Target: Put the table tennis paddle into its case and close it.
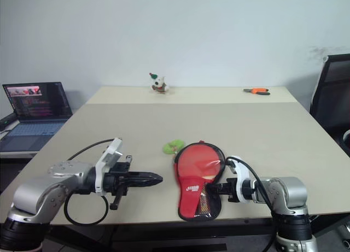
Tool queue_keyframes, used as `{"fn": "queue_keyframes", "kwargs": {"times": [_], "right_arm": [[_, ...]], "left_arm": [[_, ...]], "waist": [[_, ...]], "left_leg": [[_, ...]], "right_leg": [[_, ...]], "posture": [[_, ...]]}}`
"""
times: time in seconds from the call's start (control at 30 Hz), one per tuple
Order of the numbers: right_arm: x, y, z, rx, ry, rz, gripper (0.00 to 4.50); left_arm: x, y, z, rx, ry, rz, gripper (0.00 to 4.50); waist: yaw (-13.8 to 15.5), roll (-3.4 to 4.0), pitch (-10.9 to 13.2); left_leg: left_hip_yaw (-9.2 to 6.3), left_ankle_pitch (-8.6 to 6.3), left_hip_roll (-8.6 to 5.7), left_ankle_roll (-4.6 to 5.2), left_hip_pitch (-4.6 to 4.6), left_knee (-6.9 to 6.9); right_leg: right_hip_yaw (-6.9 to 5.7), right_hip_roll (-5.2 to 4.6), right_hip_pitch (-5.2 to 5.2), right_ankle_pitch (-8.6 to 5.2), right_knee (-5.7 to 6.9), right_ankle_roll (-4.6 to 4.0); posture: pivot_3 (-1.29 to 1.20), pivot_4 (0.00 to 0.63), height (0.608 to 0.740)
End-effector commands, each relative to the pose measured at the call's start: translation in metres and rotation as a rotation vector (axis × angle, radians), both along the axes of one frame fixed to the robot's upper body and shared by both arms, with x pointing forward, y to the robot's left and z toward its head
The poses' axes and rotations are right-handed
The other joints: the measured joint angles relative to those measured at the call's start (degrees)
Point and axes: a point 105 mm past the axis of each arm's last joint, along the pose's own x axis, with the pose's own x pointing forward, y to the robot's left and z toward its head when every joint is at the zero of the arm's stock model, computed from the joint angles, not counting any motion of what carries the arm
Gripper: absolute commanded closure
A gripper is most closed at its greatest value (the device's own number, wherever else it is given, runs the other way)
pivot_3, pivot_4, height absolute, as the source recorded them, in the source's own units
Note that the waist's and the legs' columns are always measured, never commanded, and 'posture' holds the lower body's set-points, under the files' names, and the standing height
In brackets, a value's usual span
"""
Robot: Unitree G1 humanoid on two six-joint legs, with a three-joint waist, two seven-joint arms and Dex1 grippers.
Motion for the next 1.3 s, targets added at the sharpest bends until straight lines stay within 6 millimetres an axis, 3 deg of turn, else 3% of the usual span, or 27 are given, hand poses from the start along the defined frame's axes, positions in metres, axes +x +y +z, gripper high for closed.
{"fn": "queue_keyframes", "kwargs": {"times": [0.03, 0.13, 0.3, 0.5, 0.63, 0.7, 0.93, 1.13, 1.23, 1.3], "right_arm": [[0.003, -0.009, -0.001, -0.024, -0.001, -0.026, 4.48], [0.003, -0.01, 0.004, -0.008, -0.008, -0.023, 3.77], [0.005, -0.016, 0.021, -0.039, -0.099, -0.011, 2.19], [0.014, -0.031, 0.069, -0.186, -0.428, 0.146, 0.09], [0.018, -0.018, 0.103, -0.08, -0.595, 0.227, 0.04], [0.02, -0.006, 0.103, -0.06, -0.632, 0.259, 0.04], [0.034, 0.025, 0.056, -0.058, -0.575, 0.236, 0.04], [0.049, 0.025, 0.022, -0.155, -0.545, 0.197, 0.04], [0.054, 0.023, 0.016, -0.172, -0.539, 0.175, 0.0], [0.054, 0.024, 0.014, -0.169, -0.533, 0.168, 0.0]], "left_arm": [[-0.003, 0.0, 0.005, 0.012, -0.033, -0.006, 4.5], [-0.003, 0.0, 0.004, 0.012, -0.035, 0.004, 4.5], [-0.003, 0.001, 0.004, 0.008, -0.039, 0.019, 4.5], [0.0, 0.004, 0.003, -0.015, -0.049, 0.076, 4.5], [0.004, 0.006, 0.002, -0.029, -0.05, 0.12, 4.5], [0.009, 0.008, 0.001, -0.032, -0.052, 0.155, 4.5], [0.045, 0.024, -0.005, 0.02, -0.136, 0.378, 4.5], [0.068, 0.027, -0.007, 0.033, -0.161, 0.482, 4.5], [0.092, 0.031, -0.016, 0.046, -0.137, 0.61, 3.94], [0.105, 0.033, -0.019, 0.052, -0.136, 0.666, 3.32]], "waist": [[0.0, -0.01, 0.0], [0.04, -0.01, 0.0], [0.18, 0.0, 0.0], [0.49, 0.0, 0.02], [0.18, 0.0, 0.02], [0.24, 0.0, 0.01], [0.55, -0.01, 0.01], [0.61, -0.02, 0.0], [0.7, -0.05, -0.02], [0.63, -0.07, -0.03]], "left_leg": [[-0.01, 0.0, 0.0, 0.0, 0.0, 0.01], [-0.02, 0.0, 0.0, 0.0, 0.0, 0.02], [-0.04, 0.0, 0.0, 0.0, -0.01, 0.01], [-0.03, 0.0, -0.02, 0.0, -0.05, 0.02], [-0.02, 0.0, 0.1, 0.0, -0.04, -0.04], [-0.03, 0.0, 0.1, 0.0, -0.04, -0.04], [-0.08, 0.0, 0.03, 0.0, -0.06, 0.01], [-0.06, 0.0, -0.02, 0.0, -0.1, 0.0], [-0.12, 0.0, -0.02, -0.01, -0.05, 0.04], [-0.11, 0.01, -0.02, -0.01, -0.03, 0.05]], "right_leg": [[-0.02, 0.0, 0.0, 0.0, 0.0, 0.0], [-0.03, 0.0, 0.01, 0.0, 0.0, 0.01], [-0.04, 0.0, 0.01, 0.0, 0.0, 0.01], [-0.08, -0.03, 0.01, -0.09, -0.15, 0.19], [-0.06, 0.07, 0.02, -0.12, -0.18, 0.22], [-0.08, 0.07, 0.02, -0.08, -0.18, 0.14], [-0.09, 0.01, 0.03, 0.01, -0.17, 0.0], [-0.08, -0.04, 0.0, 0.01, -0.19, 0.01], [-0.15, -0.03, 0.05, 0.01, -0.13, 0.01], [-0.14, -0.02, 0.06, 0.01, -0.08, 0.01]], "posture": [[0.0, 0.15, 0.74], [0.0, 0.15, 0.74], [0.0, 0.15, 0.74], [0.0, 0.15, 0.74], [0.0, 0.15, 0.74], [0.0, 0.15, 0.74], [0.0, 0.15, 0.74], [0.0, 0.15, 0.74], [0.0, 0.15, 0.74], [0.0, 0.15, 0.74]]}}
